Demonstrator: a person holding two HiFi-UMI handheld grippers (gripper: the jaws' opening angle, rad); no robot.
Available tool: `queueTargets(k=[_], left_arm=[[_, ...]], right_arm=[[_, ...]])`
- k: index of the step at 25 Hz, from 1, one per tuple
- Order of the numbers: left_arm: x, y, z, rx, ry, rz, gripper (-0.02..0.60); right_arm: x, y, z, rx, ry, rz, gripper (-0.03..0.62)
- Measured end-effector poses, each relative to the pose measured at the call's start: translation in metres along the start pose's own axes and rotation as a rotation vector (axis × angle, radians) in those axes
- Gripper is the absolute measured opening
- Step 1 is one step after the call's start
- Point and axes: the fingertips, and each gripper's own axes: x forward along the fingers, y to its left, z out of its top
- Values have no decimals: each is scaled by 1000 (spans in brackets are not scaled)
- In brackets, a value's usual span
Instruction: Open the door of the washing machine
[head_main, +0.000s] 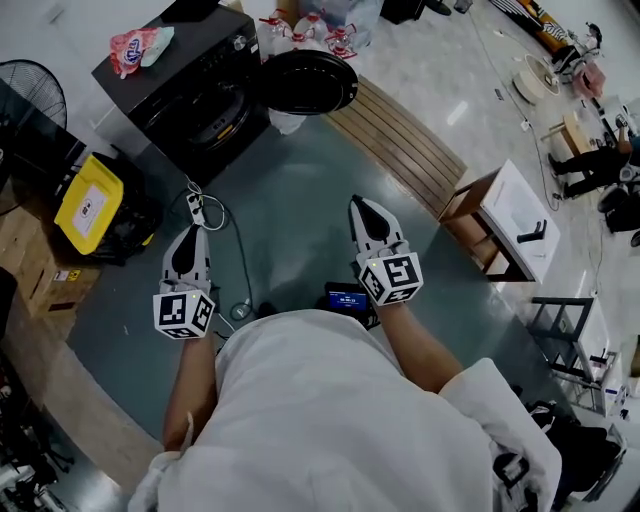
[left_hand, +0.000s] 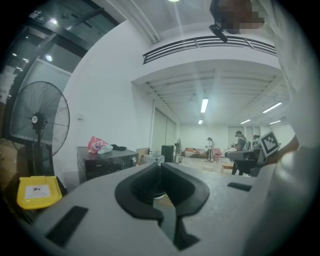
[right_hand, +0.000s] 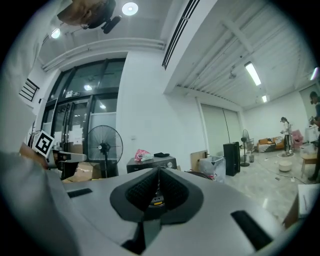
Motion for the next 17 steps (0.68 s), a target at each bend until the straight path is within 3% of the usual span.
queueTargets(k=[17], left_arm=[[-8,-11,-11,-24,22,-19,23]], right_arm=[[-6,2,-10,-3,30,4,34]])
